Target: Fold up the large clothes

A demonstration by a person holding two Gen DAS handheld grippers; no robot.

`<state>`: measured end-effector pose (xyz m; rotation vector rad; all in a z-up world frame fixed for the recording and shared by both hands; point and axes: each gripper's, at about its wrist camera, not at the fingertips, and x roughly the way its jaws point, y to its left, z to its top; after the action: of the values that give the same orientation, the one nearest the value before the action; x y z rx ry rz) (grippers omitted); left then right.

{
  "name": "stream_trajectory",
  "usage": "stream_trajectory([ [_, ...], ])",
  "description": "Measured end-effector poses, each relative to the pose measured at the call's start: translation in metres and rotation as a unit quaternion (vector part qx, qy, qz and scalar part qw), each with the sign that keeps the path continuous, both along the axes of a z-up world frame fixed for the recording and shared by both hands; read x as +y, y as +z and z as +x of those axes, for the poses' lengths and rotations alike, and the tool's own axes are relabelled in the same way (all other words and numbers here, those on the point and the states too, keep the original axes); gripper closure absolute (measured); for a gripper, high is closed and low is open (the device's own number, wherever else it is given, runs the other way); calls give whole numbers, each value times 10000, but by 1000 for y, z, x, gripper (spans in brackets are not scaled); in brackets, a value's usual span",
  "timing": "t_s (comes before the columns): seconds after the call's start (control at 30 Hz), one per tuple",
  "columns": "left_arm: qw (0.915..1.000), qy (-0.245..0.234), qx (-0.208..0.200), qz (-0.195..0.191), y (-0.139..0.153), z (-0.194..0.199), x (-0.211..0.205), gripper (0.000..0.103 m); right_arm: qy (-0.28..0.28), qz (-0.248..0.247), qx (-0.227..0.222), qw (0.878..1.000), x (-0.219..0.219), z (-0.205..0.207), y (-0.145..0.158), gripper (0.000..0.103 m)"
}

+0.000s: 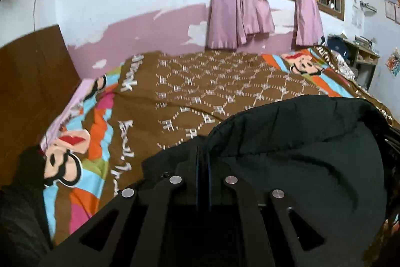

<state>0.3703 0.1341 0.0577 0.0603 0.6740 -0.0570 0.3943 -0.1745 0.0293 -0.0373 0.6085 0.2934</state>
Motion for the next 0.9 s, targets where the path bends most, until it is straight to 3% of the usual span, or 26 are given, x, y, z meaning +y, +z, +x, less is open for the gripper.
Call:
stream_trajectory([
  [0.13,9998,10,192,-6,-19,8,0,98,22,0,59,10000,2,3,-5,81],
  [0.2,9998,-37,210,26,-20,5,-1,95,7,-16,41,10000,2,0,-5,69],
  [0.27,9997,-81,193,107,-19,2,-5,87,-76,-15,-38,10000,1,-6,-2,40],
  [0.3,9998,-73,159,138,-18,-1,-6,74,-118,2,-98,9999,0,-10,2,29],
  [0.33,9998,-53,117,123,-16,-3,-6,55,-143,7,-145,9998,-1,-13,4,26],
  [0.37,9999,-31,66,83,-15,-7,-6,47,-166,-11,-174,9997,-3,-16,6,21],
  [0.4,10000,13,-31,7,-13,-14,-4,38,-201,-72,-203,9996,-4,-23,9,18],
  [0.5,9998,16,-147,-122,-7,-31,-3,33,-165,-171,-258,9994,-6,-40,14,8],
  [0.63,9990,96,-426,-125,3,-57,-6,23,-69,-237,-343,9991,-7,-69,16,4],
  [0.77,9979,-106,-526,-376,-3,-81,-10,21,184,-209,-306,9991,2,-91,10,1],
  [0.9,9974,-481,-278,-450,-12,-77,-21,21,923,40,276,9953,22,-84,-3,1],
])
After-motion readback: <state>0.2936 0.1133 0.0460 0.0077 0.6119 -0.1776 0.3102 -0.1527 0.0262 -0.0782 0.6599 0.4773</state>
